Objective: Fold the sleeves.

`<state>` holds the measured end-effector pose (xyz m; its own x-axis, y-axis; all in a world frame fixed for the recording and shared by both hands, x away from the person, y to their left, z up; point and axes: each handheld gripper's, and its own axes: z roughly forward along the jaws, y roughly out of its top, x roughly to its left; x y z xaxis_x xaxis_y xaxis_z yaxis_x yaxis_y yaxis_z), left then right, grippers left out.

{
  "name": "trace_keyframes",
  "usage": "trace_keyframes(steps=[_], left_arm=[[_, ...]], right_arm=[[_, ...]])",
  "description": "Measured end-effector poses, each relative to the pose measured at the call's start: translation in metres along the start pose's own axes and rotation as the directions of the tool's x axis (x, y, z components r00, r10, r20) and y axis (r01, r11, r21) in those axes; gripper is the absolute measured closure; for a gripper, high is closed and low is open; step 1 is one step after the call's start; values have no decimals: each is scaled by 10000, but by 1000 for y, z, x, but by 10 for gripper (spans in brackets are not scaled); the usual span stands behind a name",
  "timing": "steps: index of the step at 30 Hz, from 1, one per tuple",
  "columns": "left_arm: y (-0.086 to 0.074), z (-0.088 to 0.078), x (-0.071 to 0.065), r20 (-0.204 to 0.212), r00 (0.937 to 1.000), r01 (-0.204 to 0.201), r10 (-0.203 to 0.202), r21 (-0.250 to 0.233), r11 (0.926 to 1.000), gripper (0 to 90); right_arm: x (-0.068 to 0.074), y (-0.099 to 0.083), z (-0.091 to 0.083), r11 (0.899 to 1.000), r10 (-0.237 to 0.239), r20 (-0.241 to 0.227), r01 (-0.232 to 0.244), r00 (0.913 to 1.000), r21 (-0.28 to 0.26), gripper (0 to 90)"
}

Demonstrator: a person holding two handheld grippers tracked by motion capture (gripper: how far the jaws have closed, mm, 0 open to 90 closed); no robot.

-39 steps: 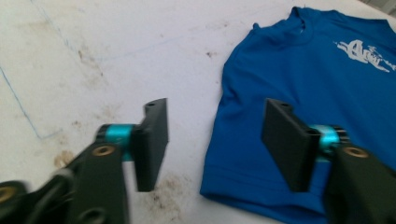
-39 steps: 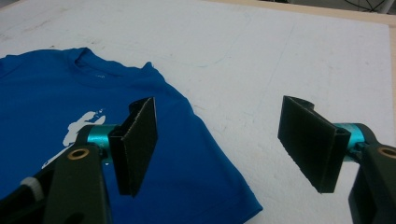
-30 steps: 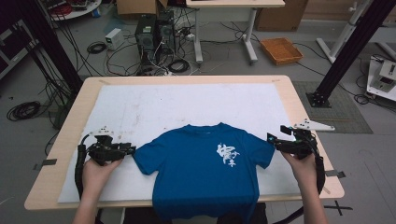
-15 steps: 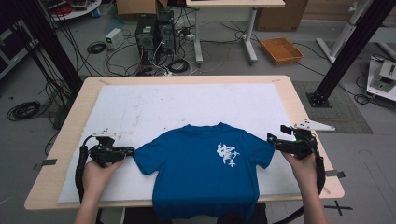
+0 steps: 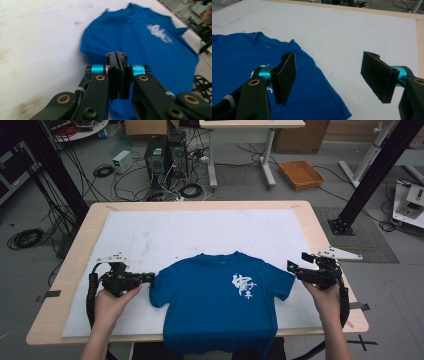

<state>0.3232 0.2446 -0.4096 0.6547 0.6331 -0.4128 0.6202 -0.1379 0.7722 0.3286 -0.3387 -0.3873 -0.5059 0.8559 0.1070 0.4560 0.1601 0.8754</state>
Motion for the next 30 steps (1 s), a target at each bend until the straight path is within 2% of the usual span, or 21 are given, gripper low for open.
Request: trace_keyframes(steps=[1,2,3,4,5,6,7,8,9,10,11,12,13,14,15,18,21,23,27,29,30], left_arm=[[3,3,-6,179,9998,15,-14,-56,10000,884],[3,3,-6,179,9998,15,-14,-56,10000,884],[6,7,-11,397,9992,81,-76,-120,9999,884],[12,17,-21,827,9964,186,-165,-248,9995,884],[12,17,-21,827,9964,186,-165,-248,9995,884],[16,27,-29,1202,9921,404,-359,-353,9986,884],[16,27,-29,1202,9921,404,-359,-353,9986,884],[19,38,-35,1588,9853,723,-635,-502,9961,884],[21,43,-37,1732,9821,842,-738,-535,9950,884],[21,43,-37,1732,9821,842,-738,-535,9950,884],[23,54,-41,1831,9795,948,-843,-493,9943,884],[23,54,-41,1831,9795,948,-843,-493,9943,884],[25,64,-45,1850,9782,1034,-946,-385,9939,884],[25,64,-45,1850,9782,1034,-946,-385,9939,884],[26,73,-48,1878,9769,1102,-1022,-326,9934,884],[25,83,-51,1921,9744,1247,-1171,-276,9918,884],[25,102,-54,1742,9759,1358,-1316,-122,9907,883],[25,107,-54,1711,9760,1378,-1345,-75,9904,884],[24,124,-52,1424,9807,1372,-1339,-137,9904,878],[24,129,-51,1340,9847,1160,-1114,-274,9929,760],[24,130,-52,1273,9865,1081,-1031,-332,9936,760]], right_arm=[[0,0,-1,10000,-38,1,38,10000,-19,285],[0,1,-1,10000,-27,15,27,10000,-22,286],[0,1,-2,10000,-36,10,36,10000,-48,286],[0,1,-2,10000,29,6,-29,10000,-46,285],[0,1,-3,10000,33,5,-33,10000,-70,286],[0,1,-3,10000,25,37,-25,10000,-76,286],[0,1,-3,10000,25,37,-25,10000,-76,286],[0,2,-3,10000,-53,115,53,9999,-51,286],[1,2,-3,10000,-51,130,51,9999,-17,286],[1,2,-3,10000,-65,146,65,9999,1,286],[2,2,-3,10000,-93,151,93,9998,-28,286],[2,2,-4,10000,-89,144,90,9999,-38,286],[2,2,-4,10000,-58,158,58,9999,-28,287],[2,2,-4,10000,-58,158,58,9999,-28,287],[1,2,-4,10000,-77,189,78,9998,-16,287],[0,1,-4,10000,-92,289,91,9995,37,287],[1,1,-3,9998,-170,366,166,9992,93,287],[2,2,-2,9997,-242,391,238,9989,110,287],[3,2,-2,9994,-312,488,304,9983,175,288],[2,2,-3,9995,-289,516,280,9983,168,290],[2,2,-3,9995,-289,516,280,9983,168,290]])
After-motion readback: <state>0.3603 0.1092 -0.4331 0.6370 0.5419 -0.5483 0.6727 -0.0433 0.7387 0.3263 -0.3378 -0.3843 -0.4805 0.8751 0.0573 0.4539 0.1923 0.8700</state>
